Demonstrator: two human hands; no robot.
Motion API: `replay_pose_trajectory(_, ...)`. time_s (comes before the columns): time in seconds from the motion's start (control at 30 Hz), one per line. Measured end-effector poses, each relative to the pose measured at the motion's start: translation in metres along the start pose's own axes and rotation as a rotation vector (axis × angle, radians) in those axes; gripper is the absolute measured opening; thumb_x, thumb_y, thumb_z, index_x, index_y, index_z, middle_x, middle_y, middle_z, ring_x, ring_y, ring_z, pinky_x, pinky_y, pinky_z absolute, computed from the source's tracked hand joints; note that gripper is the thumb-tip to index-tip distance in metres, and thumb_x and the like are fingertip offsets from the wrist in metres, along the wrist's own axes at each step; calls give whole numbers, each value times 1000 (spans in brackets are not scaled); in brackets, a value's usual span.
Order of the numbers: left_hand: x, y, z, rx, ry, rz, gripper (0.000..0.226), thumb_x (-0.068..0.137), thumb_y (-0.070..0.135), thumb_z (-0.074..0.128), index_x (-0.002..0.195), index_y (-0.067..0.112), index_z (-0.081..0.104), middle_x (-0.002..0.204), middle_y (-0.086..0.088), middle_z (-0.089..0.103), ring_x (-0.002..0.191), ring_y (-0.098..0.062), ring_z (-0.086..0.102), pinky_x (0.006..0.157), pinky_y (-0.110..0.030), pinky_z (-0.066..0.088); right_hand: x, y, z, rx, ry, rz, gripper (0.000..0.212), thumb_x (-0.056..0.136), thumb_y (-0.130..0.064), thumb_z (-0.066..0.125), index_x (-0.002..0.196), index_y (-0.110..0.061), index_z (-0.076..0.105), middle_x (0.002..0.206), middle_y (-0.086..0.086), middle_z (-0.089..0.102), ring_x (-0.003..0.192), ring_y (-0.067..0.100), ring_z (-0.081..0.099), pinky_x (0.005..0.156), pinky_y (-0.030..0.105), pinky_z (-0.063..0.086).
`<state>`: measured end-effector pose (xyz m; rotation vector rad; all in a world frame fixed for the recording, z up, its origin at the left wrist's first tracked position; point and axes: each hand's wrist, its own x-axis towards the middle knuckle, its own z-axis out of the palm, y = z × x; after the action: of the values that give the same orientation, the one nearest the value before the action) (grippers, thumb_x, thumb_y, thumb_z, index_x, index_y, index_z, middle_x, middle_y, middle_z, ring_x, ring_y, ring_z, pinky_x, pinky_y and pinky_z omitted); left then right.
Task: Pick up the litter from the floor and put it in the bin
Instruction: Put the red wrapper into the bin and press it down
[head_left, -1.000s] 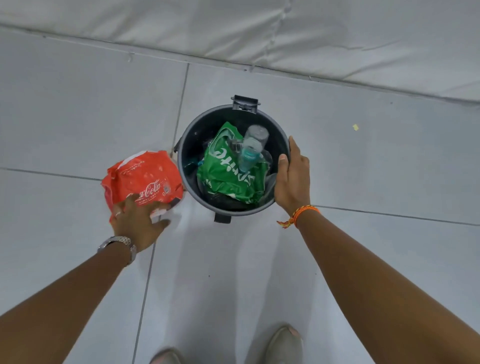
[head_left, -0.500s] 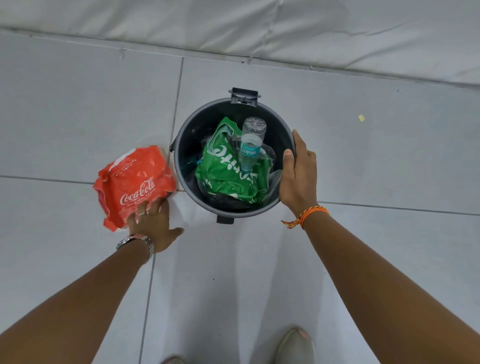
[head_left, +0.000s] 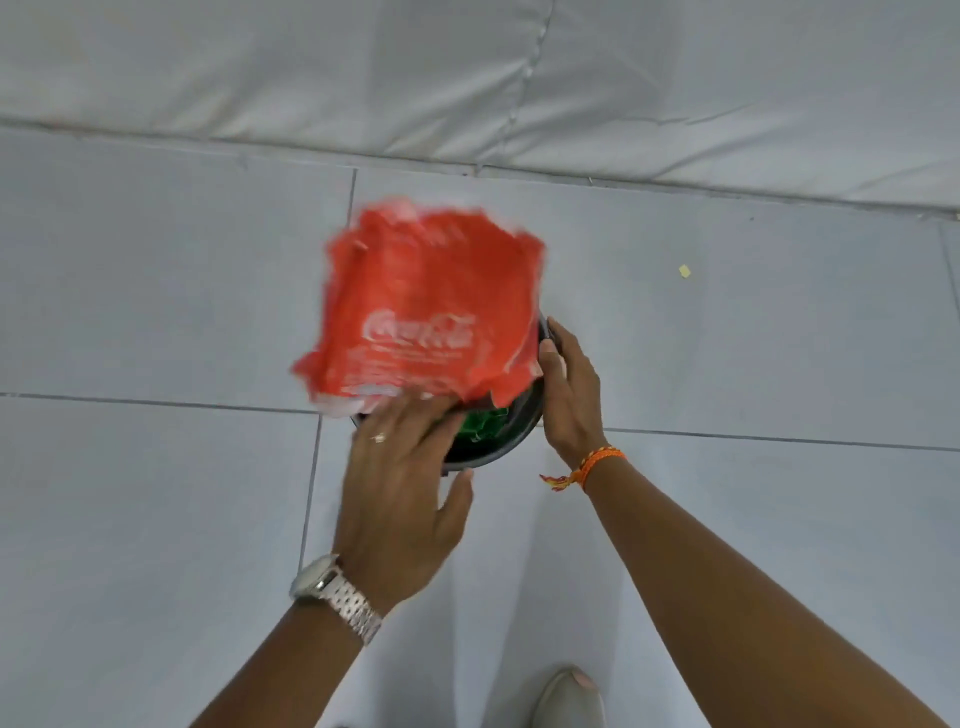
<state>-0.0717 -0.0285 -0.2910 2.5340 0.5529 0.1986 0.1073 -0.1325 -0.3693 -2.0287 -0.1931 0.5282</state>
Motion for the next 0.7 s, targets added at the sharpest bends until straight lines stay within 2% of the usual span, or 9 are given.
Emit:
replay_pose_trajectory(0.07, 12, -5, 10, 47, -296, 10, 50, 83, 45, 50, 116, 14, 73, 126, -2, 66, 123, -29, 56, 104, -43, 42, -5, -12, -7, 82, 115, 39, 52, 100, -51, 39, 140, -22, 55, 139, -2, 60, 130, 15, 54, 110, 44, 44)
replay_pose_trajectory(0.13, 25, -5, 12, 19, -449, -10, 46, 82, 45, 47, 103, 19, 78, 123, 0, 68, 118, -25, 57, 98, -41, 47, -16, -28, -15, 1, 205, -37, 43, 103, -40, 40, 137, -19, 57, 135, -2, 61, 124, 13, 55, 105, 43, 48)
replay_pose_trajectory(0.2, 37, 1, 2, -55, -342, -87, 24, 81, 29, 57, 88, 25, 79, 118, 6, 69, 110, -19, 59, 89, -36, 50, -29, -44, -21, -105, 192, -167, 39, 99, -25, 47, 136, -17, 56, 131, -2, 59, 117, 16, 55, 97, 40, 51)
replay_pose_trajectory(0.27, 51, 5, -9, -39, -118, -141, 15, 80, 19, 62, 85, 27, 74, 107, 8, 70, 96, -19, 62, 72, -33, 51, -39, -60, -17, -252, 80, -280, 47, 91, -14, 55, 139, -14, 51, 132, 3, 56, 120, 23, 51, 101, 36, 45)
replay_pose_trajectory(0.33, 68, 4, -15, 134, -45, -171, 35, 78, 17, 67, 111, 28, 68, 122, -1, 62, 92, -28, 64, 63, -35, 49, -42, -70, 0, -517, -92, -335, 62, 80, -8, 62, 140, -9, 47, 139, 13, 49, 125, 32, 43, 106, 35, 37)
replay_pose_trajectory(0.4, 87, -5, -14, 340, -152, -229, 71, 80, 18, 69, 144, 36, 43, 145, -12, 41, 93, -36, 65, 64, -40, 50, -40, -74, 22, -887, -228, -300, 79, 71, -16, 69, 143, -6, 39, 146, 23, 38, 132, 43, 36, 109, 44, 37)
replay_pose_trajectory(0.47, 105, -13, -3, 382, -288, -370, 73, 89, 26, 60, 153, 33, 25, 148, -19, 36, 98, -40, 64, 72, -41, 50, -31, -67, 45, -1053, -346, -118, 86, 71, -25, 74, 143, -3, 33, 144, 28, 36, 129, 47, 39, 105, 46, 39)
replay_pose_trajectory(0.53, 115, -30, 19, 299, -323, -455, 63, 95, 44, 49, 152, 25, 29, 140, -23, 47, 107, -42, 61, 80, -42, 49, -20, -57, 58, -1078, -430, 11, 83, 75, -31, 72, 141, 0, 32, 140, 25, 43, 124, 44, 46, 100, 45, 41)
replay_pose_trajectory(0.7, 112, -75, 78, -91, -284, -678, 74, 77, 72, 46, 135, 25, 50, 116, -11, 67, 98, -36, 64, 96, -49, 50, 1, -41, 77, -1093, -583, 183, 91, 82, -52, 63, 152, -7, 27, 154, 15, 39, 143, 38, 34, 119, 52, 18)
